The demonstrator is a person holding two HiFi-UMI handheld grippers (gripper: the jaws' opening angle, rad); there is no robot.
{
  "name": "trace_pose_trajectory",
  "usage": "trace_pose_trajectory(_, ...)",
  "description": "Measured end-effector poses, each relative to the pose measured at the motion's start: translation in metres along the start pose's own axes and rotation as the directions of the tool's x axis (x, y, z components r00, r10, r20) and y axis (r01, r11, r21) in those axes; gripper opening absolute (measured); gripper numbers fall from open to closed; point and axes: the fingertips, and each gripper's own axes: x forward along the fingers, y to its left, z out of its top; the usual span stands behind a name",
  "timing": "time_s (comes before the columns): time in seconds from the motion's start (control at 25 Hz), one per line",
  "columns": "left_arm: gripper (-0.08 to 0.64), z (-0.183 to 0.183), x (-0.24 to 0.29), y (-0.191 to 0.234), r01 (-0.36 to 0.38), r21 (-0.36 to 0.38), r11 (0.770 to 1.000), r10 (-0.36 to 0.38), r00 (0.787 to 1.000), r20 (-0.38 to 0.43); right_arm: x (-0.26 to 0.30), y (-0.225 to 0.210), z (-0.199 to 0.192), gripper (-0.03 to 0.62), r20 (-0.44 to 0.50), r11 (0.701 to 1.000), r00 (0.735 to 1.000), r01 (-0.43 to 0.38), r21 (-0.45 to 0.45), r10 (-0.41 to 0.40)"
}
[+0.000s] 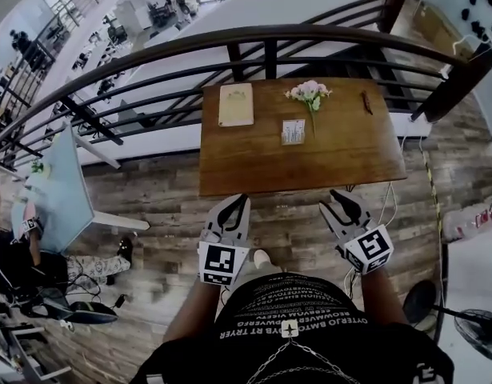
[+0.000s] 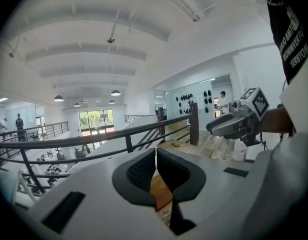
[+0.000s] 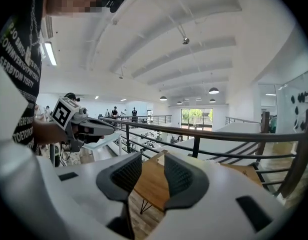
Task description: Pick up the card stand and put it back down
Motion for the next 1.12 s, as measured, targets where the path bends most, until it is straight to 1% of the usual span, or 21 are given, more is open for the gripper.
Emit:
trace_pose_trajectory(0.12,0.034,0.004,0.004,0.019,0.001,-0.004,1.0,-0.001,1.0,0.014,0.012,-0.002,0.007,0.137,-0.01,1.0,1.0,0.02,0.001,-0.02)
trace_pose_trajectory(0.28,0.034,0.003,0.008,0.043,0.006,-0.01,1.0,-0.006,1.0,0.018,0.032,0.0,0.02,0.137,0.003,0.999,0.999,0.035,-0.001,-0.035)
trace_pose_trajectory(0.52,0.034,0.004,0.017,0.064,0.029,-0.005,1.0,-0.029,0.999,0.021,0.055,0.0,0.029,0.137,-0.011,0.999,0.999,0.051,-0.006,-0.052)
trace_pose_trajectory(0.72,0.034,-0.013,0.027,0.056,0.067,-0.025,0.997,-0.067,0.998,-0.013,0.056,0.0,0.016,0.137,-0.041,0.998,0.997,0.06,0.004,-0.06)
trace_pose_trajectory(0.84,0.034,-0.017,0.038,0.042,0.108,-0.015,0.994,-0.109,0.993,-0.034,0.05,-0.011,0.007,0.137,-0.047,0.996,0.995,0.086,0.022,-0.085)
trace_pose_trajectory(0.92,0.034,-0.018,0.048,0.037,0.121,-0.006,0.993,-0.122,0.992,-0.042,0.048,-0.023,0.003,0.137,-0.044,0.994,0.994,0.101,0.036,-0.099)
trace_pose_trajectory(1.0,0.034,-0.02,0.057,0.04,0.111,-0.001,0.994,-0.111,0.993,-0.051,0.049,-0.034,0.0,0.137,-0.028,0.993,0.994,0.106,0.046,-0.105)
trace_pose_trajectory(1.12,0.034,-0.016,0.072,0.049,0.072,-0.007,0.997,-0.072,0.996,-0.053,0.053,-0.053,-0.005,0.137,0.0,0.994,0.995,0.096,0.059,-0.096)
